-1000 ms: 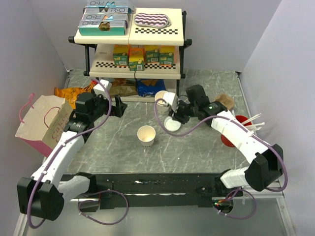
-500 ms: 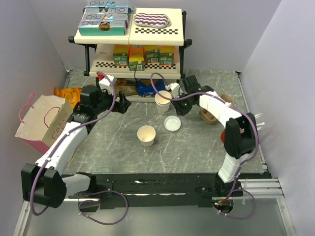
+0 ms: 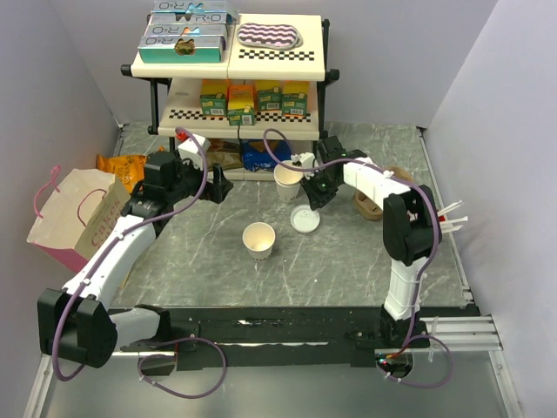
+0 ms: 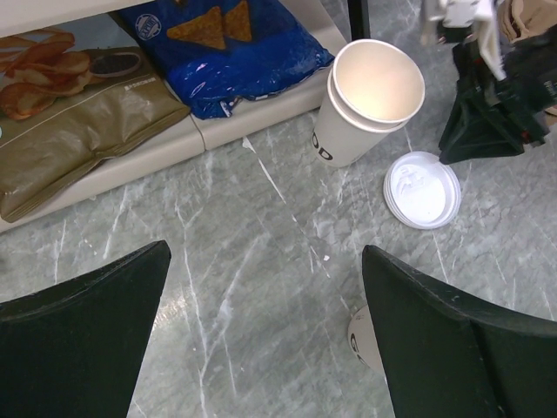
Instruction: Pack the takeout coffee
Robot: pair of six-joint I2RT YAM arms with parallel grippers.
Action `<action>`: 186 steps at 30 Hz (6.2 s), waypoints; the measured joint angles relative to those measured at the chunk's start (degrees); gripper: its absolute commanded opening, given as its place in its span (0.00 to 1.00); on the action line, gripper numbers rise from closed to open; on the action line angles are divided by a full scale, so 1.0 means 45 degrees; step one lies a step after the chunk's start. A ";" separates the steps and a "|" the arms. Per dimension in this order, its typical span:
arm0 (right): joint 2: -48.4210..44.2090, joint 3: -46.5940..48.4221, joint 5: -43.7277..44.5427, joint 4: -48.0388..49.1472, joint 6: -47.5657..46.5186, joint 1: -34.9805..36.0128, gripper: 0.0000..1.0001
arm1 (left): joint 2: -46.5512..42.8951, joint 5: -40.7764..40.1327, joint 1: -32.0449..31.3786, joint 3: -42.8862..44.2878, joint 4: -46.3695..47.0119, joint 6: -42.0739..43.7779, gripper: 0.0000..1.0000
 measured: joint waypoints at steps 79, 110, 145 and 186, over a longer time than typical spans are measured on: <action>-0.0272 -0.0748 0.0806 0.0175 0.1685 -0.0063 1.00 | 0.0126 -0.0015 -0.0423 0.0219 -0.0408 0.0733 0.99; 0.0709 -0.0160 0.0695 0.0359 0.2152 -0.0117 0.20 | 0.0073 -0.0102 -0.0442 0.0219 -0.0554 0.1088 0.99; 0.0879 0.0102 0.0928 0.0228 0.2108 -0.0117 0.00 | 0.0073 -0.0102 -0.0442 0.0219 -0.0549 0.1083 0.99; -0.7825 -0.8063 -0.1433 0.1093 -1.2964 0.2880 0.49 | -0.0102 0.1511 -0.0860 -0.0209 -0.0607 0.1671 0.99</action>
